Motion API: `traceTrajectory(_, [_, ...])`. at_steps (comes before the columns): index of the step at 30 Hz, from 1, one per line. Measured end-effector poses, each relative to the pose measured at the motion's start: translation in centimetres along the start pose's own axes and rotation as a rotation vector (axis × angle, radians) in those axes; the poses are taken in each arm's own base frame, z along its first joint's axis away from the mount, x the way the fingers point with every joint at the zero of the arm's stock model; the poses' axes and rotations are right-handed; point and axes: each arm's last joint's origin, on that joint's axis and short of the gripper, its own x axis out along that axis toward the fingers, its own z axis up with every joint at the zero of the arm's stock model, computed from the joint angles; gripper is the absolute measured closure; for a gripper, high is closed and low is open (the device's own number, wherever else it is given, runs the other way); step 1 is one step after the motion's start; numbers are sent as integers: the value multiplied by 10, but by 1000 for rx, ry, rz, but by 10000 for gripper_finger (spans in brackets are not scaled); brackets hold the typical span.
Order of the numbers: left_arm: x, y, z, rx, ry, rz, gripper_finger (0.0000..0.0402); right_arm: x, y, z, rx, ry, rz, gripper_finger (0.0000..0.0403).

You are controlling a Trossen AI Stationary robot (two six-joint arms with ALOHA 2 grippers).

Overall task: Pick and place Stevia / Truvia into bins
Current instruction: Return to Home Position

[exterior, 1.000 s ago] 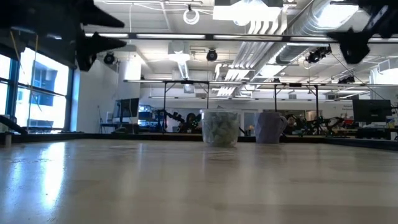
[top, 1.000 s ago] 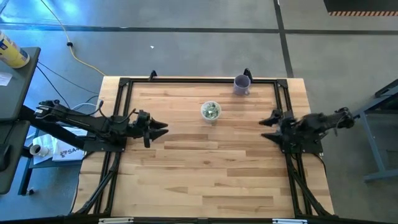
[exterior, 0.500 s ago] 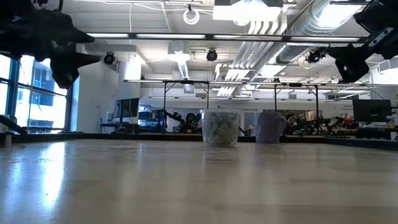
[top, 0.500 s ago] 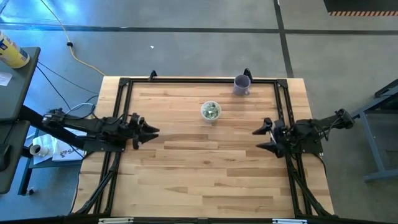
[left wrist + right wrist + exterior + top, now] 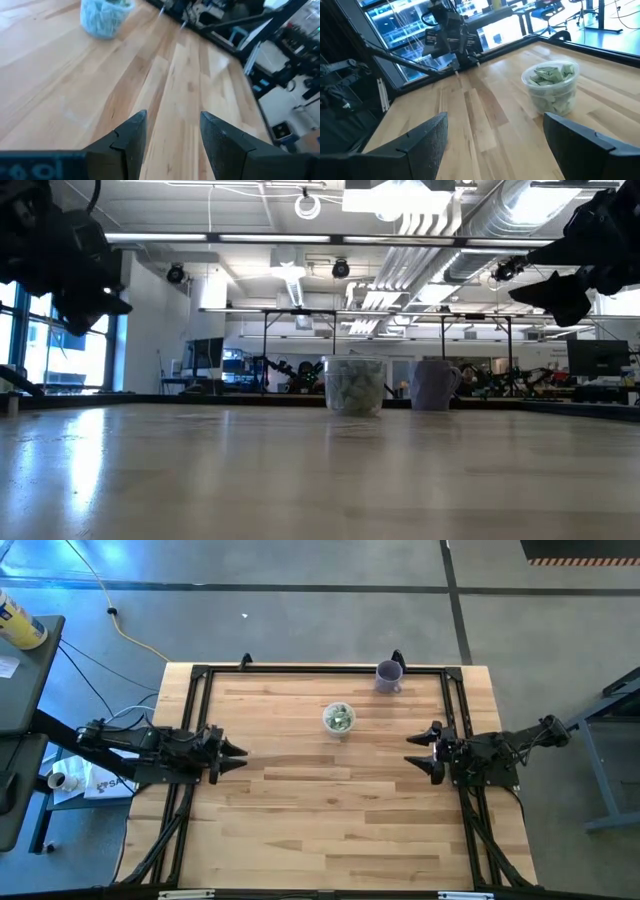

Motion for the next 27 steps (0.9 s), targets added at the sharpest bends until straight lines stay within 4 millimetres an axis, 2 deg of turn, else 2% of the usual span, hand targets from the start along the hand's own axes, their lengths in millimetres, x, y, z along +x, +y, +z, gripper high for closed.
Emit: traceTrajectory(27, [0,1,-1,2,11,6,186,0,0,0,-1,3,-1,89])
